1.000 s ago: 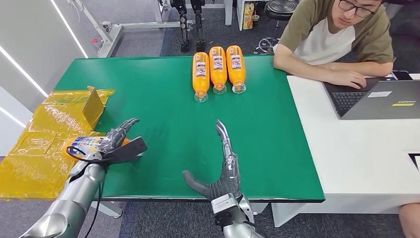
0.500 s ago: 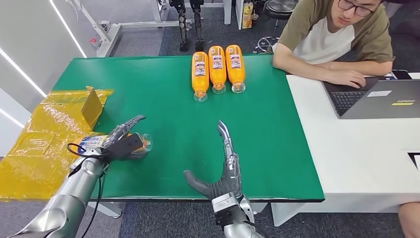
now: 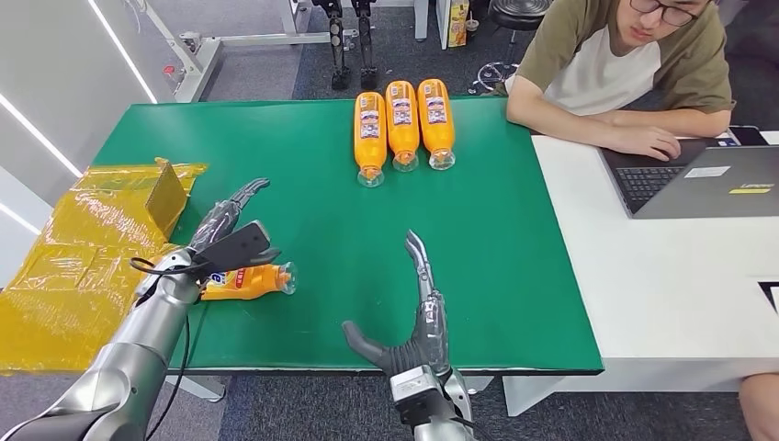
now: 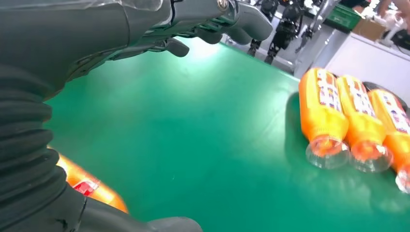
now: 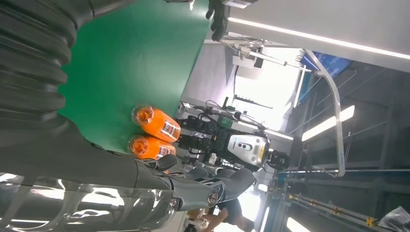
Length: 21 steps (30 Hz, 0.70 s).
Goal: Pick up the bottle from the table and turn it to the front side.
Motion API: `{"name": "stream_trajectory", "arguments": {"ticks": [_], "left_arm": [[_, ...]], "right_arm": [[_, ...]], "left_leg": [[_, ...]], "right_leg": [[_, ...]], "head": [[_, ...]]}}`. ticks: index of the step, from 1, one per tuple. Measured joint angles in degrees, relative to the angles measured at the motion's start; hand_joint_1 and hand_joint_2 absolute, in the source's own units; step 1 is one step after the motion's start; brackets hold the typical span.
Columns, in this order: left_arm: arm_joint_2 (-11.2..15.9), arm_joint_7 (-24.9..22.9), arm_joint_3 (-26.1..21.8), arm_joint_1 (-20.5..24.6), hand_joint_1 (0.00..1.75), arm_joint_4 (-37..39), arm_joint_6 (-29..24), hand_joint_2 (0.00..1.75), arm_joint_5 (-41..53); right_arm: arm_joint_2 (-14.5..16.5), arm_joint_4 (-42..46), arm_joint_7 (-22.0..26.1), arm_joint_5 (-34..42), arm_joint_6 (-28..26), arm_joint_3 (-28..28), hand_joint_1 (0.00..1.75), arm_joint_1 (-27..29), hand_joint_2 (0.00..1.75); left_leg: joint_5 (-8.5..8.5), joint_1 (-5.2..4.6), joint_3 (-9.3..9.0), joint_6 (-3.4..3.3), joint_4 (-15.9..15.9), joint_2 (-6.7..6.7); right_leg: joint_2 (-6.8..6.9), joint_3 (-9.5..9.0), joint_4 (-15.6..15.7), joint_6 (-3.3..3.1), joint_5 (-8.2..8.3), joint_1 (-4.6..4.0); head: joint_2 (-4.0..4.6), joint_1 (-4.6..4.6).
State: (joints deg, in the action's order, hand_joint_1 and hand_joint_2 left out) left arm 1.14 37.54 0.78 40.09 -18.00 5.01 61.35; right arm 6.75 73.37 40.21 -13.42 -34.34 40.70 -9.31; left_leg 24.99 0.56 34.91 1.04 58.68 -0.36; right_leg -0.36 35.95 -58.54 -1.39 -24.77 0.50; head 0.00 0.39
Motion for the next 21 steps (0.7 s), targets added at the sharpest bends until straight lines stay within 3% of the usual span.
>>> {"name": "stream_trajectory", "arguments": {"ticks": [4,8,16,21], "left_arm": [[-0.3,0.2,1.0,0.6,0.0,-0.4,-2.7,1.75,-2.3],[-1.5,2.2,1.3,0.3,0.0,-3.3,-10.9,1.75,-11.2],[-5.8,2.7,9.4,-5.9,0.0,-23.9,-29.3,1.75,-48.4],[-10.0,2.8,15.5,-14.6,0.0,-38.8,-38.4,1.75,-55.8]], "right_arm": [[0.1,0.5,0.0,-0.2,-0.3,-0.4,0.0,0.7,1.75],[0.1,1.2,0.0,-0.8,-0.4,-0.9,0.0,1.2,1.75],[0.1,2.4,0.0,-1.2,-1.0,-1.8,0.0,2.3,1.75],[0.2,2.5,0.0,-1.1,-1.2,-2.4,0.0,2.6,1.75]], "left_leg": [[0.0,0.0,0.0,0.0,0.0,0.03],[0.0,0.0,0.04,0.0,0.0,0.03],[0.1,-0.01,0.13,-0.12,0.0,0.02],[0.21,-0.01,0.17,-0.23,0.0,0.03]], "right_leg": [[-0.02,0.02,0.0,0.0,0.0,0.0],[-0.02,0.05,0.0,0.0,0.01,0.0],[0.02,0.06,0.1,0.05,-0.03,0.01],[0.01,0.04,0.2,0.14,-0.09,0.02]], "head": [[0.0,0.0],[0.0,0.01],[0.01,0.01],[0.01,0.02]]}}
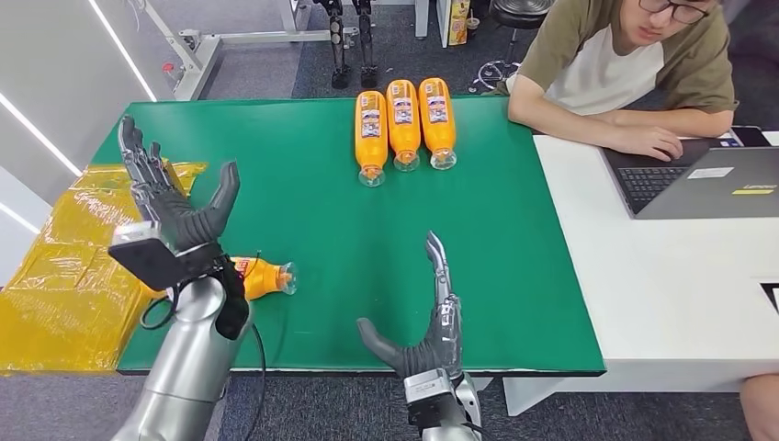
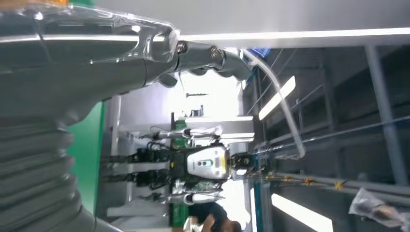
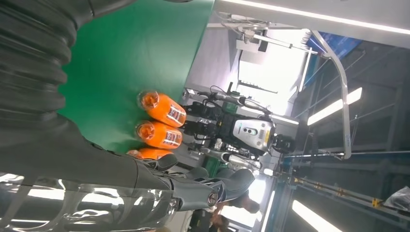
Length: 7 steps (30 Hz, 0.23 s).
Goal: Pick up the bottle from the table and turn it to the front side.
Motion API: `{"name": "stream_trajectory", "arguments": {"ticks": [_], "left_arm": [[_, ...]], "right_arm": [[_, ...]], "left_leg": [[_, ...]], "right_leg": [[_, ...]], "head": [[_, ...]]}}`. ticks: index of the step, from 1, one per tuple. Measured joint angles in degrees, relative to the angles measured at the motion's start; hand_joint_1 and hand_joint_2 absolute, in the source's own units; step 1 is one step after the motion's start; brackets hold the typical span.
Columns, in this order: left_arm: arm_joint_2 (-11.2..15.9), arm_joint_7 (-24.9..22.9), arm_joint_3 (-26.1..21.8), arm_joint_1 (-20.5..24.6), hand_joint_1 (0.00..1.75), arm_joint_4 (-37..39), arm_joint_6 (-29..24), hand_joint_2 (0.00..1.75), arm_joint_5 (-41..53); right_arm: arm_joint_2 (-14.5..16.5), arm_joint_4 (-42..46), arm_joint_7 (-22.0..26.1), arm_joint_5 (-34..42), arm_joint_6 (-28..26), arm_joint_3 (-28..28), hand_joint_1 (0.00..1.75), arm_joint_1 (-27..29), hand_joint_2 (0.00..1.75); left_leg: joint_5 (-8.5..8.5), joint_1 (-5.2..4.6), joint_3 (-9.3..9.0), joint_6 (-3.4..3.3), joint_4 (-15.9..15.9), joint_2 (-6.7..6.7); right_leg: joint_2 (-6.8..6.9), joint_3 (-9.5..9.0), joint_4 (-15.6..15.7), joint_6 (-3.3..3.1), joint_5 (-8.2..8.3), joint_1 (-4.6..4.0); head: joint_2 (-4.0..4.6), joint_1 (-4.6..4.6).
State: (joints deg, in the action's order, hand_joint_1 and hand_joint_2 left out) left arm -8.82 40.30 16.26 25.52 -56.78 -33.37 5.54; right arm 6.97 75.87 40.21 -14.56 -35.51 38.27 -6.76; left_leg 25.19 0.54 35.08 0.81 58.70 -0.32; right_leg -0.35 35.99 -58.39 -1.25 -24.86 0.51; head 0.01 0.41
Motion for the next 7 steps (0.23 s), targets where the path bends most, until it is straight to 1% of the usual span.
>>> {"name": "stream_trajectory", "arguments": {"ticks": [3,6,7], "left_arm": [[-2.0,0.0,3.0,-4.9,0.0,-6.4,-2.5,1.75,-1.1],[-3.7,0.0,5.1,-8.9,0.0,-11.1,-2.5,1.75,-0.9],[-4.0,0.0,5.4,-9.5,0.0,-11.8,-2.5,1.75,-0.8]], "right_arm": [[0.2,0.0,0.0,0.0,0.1,-0.5,0.0,0.2,1.75],[0.6,0.0,-0.1,0.0,0.4,-1.2,0.0,0.3,1.75],[0.7,0.0,-0.1,0.0,0.5,-1.3,0.0,0.3,1.75]], "left_leg": [[0.07,0.0,0.01,-0.07,0.0,0.03],[0.09,0.0,0.03,-0.11,0.0,0.03],[0.1,0.0,0.03,-0.11,0.0,0.03]], "right_leg": [[0.0,0.0,0.0,0.02,-0.02,0.0],[0.0,0.0,0.0,0.04,-0.03,0.0],[0.0,0.0,0.0,0.04,-0.03,0.0]], "head": [[0.0,0.0],[0.0,0.0],[-0.01,-0.01]]}}
